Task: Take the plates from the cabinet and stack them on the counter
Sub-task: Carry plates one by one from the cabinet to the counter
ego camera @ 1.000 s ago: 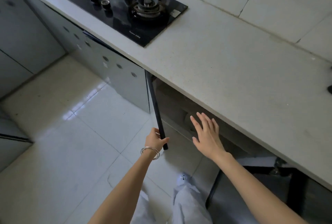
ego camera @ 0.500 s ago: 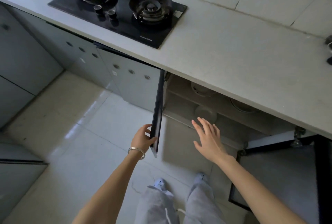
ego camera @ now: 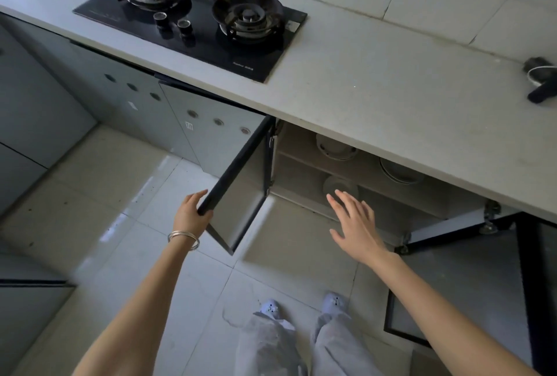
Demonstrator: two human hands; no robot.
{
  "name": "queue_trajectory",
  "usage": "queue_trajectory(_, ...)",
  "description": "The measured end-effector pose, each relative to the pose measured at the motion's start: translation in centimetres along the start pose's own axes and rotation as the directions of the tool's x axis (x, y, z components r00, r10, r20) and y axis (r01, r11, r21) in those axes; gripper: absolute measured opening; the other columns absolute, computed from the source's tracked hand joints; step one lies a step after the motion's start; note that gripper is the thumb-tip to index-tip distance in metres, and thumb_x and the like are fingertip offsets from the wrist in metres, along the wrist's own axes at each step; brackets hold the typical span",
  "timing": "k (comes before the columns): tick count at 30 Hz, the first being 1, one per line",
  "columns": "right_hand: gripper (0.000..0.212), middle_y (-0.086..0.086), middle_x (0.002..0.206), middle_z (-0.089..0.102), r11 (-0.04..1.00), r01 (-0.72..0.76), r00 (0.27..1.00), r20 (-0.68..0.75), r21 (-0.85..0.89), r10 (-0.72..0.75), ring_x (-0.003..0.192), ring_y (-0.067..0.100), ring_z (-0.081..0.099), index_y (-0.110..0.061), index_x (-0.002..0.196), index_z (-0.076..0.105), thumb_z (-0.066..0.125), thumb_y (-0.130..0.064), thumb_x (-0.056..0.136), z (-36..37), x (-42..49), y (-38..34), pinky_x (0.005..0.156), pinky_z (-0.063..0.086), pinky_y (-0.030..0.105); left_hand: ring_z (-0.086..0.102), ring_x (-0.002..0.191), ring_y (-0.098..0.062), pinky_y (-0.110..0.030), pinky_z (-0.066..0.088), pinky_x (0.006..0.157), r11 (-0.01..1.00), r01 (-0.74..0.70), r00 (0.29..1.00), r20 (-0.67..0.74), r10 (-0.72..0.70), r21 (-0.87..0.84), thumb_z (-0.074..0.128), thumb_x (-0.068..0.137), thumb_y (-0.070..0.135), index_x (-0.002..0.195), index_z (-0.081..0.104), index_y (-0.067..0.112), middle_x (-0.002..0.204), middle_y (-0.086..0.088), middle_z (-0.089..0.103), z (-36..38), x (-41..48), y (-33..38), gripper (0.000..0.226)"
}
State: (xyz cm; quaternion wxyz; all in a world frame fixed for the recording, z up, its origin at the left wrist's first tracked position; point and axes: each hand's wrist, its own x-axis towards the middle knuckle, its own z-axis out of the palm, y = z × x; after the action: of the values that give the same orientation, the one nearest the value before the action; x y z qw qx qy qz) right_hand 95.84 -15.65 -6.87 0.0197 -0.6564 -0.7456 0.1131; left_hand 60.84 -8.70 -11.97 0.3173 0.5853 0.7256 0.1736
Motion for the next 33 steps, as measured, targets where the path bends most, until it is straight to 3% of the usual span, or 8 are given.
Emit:
queue_trajectory(4,0.073,0.005,0.153,0.017,1.000,-0.012,1.000,-0.008,-0.008,0.012,0.141,0.021,0.012,-0.020,0.146,0.016,0.057,-0.030,0.087,-1.0,-0.3,0.6,0.112,0.010,0.046,0.051,0.114,-0.027,-0.040,0.046,0.089,0.994,-0.077,0.996,0.048,0.074,0.072,0.065,0.082,0.027,0.134,0.045,0.018,0.134,-0.008,0.045,0.1,-1.5,2.0,0.056)
queue_trajectory(9,0.071,0.006,0.152,0.023,0.999,-0.034,0.996,-0.081,0.010,0.035,0.140,0.021,0.016,-0.018,0.145,0.020,0.057,-0.036,0.087,-2.9,-0.8,2.4,0.111,0.012,0.047,0.051,0.113,-0.028,-0.037,0.043,0.090,0.961,-0.262,0.965,0.013,0.262,0.083,0.065,0.082,0.027,0.132,0.047,0.015,0.132,-0.009,0.048,0.0,-2.3,6.5,0.054)
queue_trajectory(17,0.067,0.010,0.148,0.031,0.993,-0.110,0.971,-0.210,0.037,0.115,0.137,0.023,0.022,-0.015,0.142,0.028,0.049,-0.044,0.085,-4.6,-2.1,6.5,0.109,0.019,0.048,0.051,0.115,-0.028,-0.046,0.044,0.095,0.760,-0.637,0.770,0.080,0.633,0.127,0.043,0.080,0.045,0.128,0.051,0.016,0.126,-0.007,0.056,3.4,-3.2,14.5,0.056)
queue_trajectory(20,0.066,0.010,0.148,0.031,0.988,-0.142,0.968,-0.201,0.064,0.152,0.136,0.022,0.022,-0.015,0.142,0.028,0.053,-0.041,0.086,-4.3,-2.5,8.1,0.108,0.022,0.050,0.051,0.116,-0.026,-0.045,0.045,0.095,0.745,-0.661,0.749,0.133,0.649,0.084,0.050,0.082,0.040,0.129,0.050,0.017,0.128,-0.006,0.055,6.3,-3.3,16.3,0.052)
queue_trajectory(24,0.066,0.012,0.145,0.036,0.985,-0.153,0.969,-0.183,0.080,0.165,0.134,0.024,0.028,-0.014,0.140,0.032,0.057,-0.039,0.085,-3.7,-2.8,10.9,0.105,0.028,0.052,0.051,0.117,-0.025,-0.037,0.041,0.096,0.733,-0.678,0.727,0.198,0.657,0.059,0.043,0.082,0.044,0.130,0.049,0.016,0.130,-0.006,0.054,9.8,-3.3,19.1,0.056)
queue_trajectory(33,0.067,0.010,0.150,0.025,0.991,-0.058,0.997,-0.040,0.123,0.063,0.139,0.024,0.020,-0.015,0.144,0.022,0.052,-0.039,0.090,-0.6,1.1,17.6,0.113,0.015,0.046,0.050,0.118,-0.025,-0.040,0.042,0.096,0.788,-0.610,0.779,0.241,0.578,0.083,0.042,0.081,0.047,0.131,0.048,0.016,0.130,-0.006,0.054,17.1,-1.1,22.7,0.059)
